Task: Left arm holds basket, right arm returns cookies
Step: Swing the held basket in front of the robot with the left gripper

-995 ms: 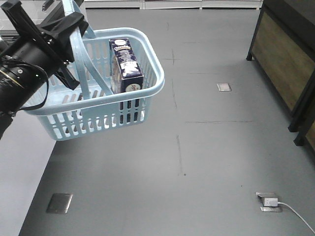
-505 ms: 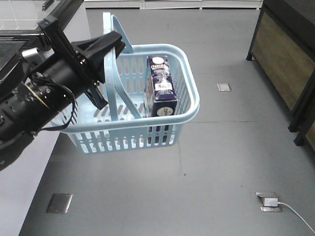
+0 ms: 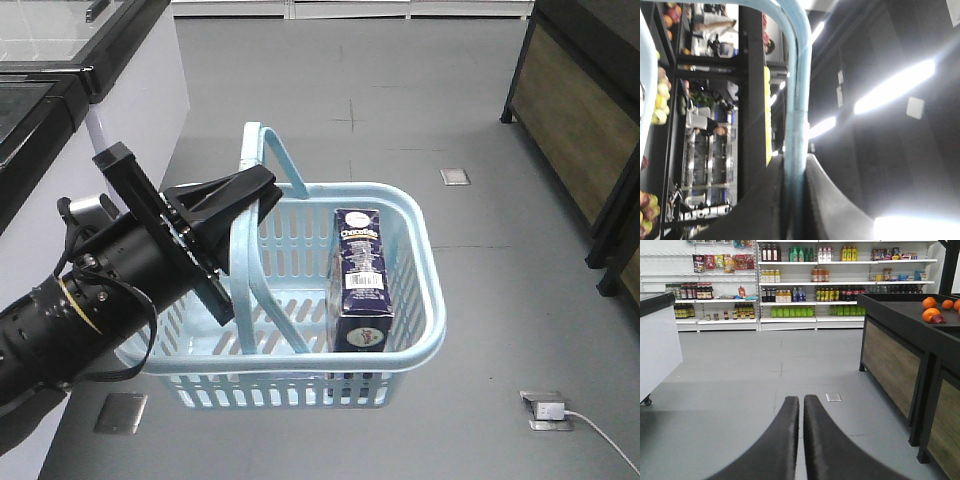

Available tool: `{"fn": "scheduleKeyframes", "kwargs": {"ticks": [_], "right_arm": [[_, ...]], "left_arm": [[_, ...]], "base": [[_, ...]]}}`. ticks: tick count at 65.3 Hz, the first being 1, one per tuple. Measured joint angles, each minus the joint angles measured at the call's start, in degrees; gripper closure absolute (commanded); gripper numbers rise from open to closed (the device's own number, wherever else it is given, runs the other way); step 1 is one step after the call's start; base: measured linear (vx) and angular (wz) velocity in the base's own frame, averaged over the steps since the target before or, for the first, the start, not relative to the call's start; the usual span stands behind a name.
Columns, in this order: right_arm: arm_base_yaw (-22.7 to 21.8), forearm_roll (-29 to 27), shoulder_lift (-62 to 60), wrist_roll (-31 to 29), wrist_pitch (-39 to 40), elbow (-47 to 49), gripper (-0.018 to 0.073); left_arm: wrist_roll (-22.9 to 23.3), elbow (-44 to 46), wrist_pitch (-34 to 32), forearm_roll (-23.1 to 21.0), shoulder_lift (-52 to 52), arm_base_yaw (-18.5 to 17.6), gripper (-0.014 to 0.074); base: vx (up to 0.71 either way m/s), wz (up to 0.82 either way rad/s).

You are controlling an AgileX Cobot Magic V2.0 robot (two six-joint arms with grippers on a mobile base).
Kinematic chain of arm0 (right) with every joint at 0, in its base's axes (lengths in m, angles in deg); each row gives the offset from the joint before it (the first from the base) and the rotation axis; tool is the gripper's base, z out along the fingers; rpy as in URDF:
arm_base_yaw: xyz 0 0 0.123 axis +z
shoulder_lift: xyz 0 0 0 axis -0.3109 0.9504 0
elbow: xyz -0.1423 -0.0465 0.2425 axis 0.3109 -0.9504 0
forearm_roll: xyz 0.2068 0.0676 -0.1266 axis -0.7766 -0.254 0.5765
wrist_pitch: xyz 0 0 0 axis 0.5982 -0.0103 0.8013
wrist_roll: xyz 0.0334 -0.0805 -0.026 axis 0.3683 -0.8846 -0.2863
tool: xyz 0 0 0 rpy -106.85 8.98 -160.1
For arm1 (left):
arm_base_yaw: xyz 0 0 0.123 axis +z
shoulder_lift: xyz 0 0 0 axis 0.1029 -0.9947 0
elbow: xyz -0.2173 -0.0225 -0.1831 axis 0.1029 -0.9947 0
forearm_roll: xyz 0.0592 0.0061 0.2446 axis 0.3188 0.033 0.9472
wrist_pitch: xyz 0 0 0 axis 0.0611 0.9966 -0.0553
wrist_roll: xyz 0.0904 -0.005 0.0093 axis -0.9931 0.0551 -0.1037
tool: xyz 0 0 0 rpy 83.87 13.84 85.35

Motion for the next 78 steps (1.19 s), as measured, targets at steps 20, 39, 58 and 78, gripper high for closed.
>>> {"fn": "scheduleKeyframes", "kwargs": {"ticks": [20,39,58,78], "right_arm": [[0.0,0.0,0.0,0.0,0.0,0.0,0.0565],[0.0,0.0,0.0,0.0,0.0,0.0,0.0565],[0.0,0.0,0.0,0.0,0.0,0.0,0.0565],[0.0,0.0,0.0,0.0,0.0,0.0,0.0565]], "left_arm": [[-1.7,0.0,-1.1,-0.4,1.0,-4.6,0.0601],[-4.8,-3.8,-2.0,-8.2,1.1,-7.1,0.0601],[-9.1,-7.4,-4.2,-16.2,1.1,-10.4,0.0601],[-11.1,-8.0,-4.6,-18.9,1.3,-11.8,0.0601]], "base": [[0.0,0.0],[0.0,0.0],[0.0,0.0],[0.0,0.0]]}}
